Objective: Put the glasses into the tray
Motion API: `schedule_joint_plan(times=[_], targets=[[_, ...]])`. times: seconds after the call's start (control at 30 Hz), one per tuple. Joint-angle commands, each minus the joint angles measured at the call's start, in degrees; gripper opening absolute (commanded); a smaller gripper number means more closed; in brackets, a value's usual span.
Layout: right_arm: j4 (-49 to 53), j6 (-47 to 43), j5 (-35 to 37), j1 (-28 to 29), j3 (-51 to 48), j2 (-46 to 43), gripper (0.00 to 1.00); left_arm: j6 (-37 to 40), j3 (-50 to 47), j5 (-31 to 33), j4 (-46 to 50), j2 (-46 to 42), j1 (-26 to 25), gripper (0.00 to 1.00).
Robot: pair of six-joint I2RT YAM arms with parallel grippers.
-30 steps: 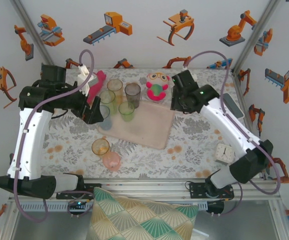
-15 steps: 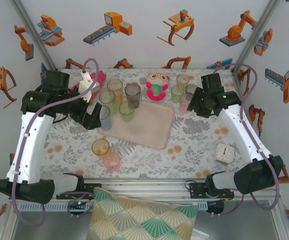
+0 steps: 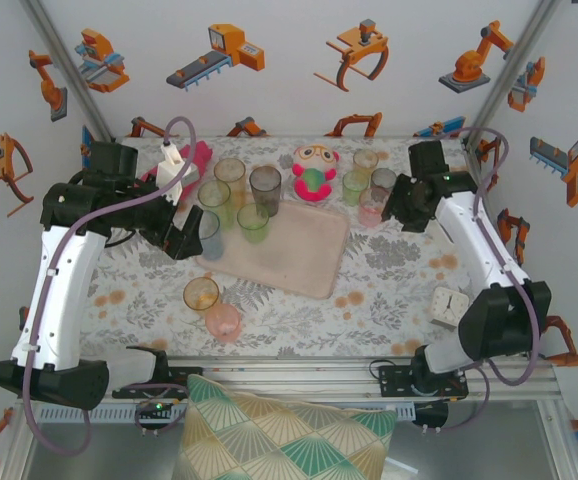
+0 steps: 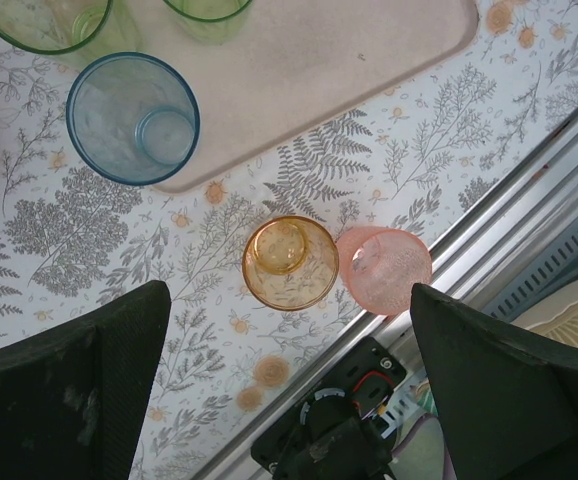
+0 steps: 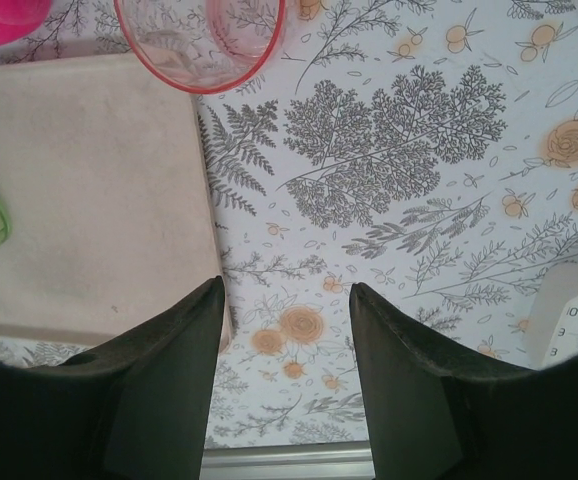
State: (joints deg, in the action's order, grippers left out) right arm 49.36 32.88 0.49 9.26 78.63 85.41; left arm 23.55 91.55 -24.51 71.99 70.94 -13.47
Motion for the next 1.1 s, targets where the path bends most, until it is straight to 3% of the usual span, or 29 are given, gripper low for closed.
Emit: schedule_joint_plan(times=[0.0,1.07], targets=[[-1.2,-2.1,1.0,-0.3,2.3,2.3,0.51,-0.9,0.1,-1.7,0.0,-0.5,-0.2,0.97],[-5.1,-5.6,0.9,-2.2,15.6,23.8,0.46,-1.8,0.1,-1.8,-0.9,1.7,0.3,0.97]])
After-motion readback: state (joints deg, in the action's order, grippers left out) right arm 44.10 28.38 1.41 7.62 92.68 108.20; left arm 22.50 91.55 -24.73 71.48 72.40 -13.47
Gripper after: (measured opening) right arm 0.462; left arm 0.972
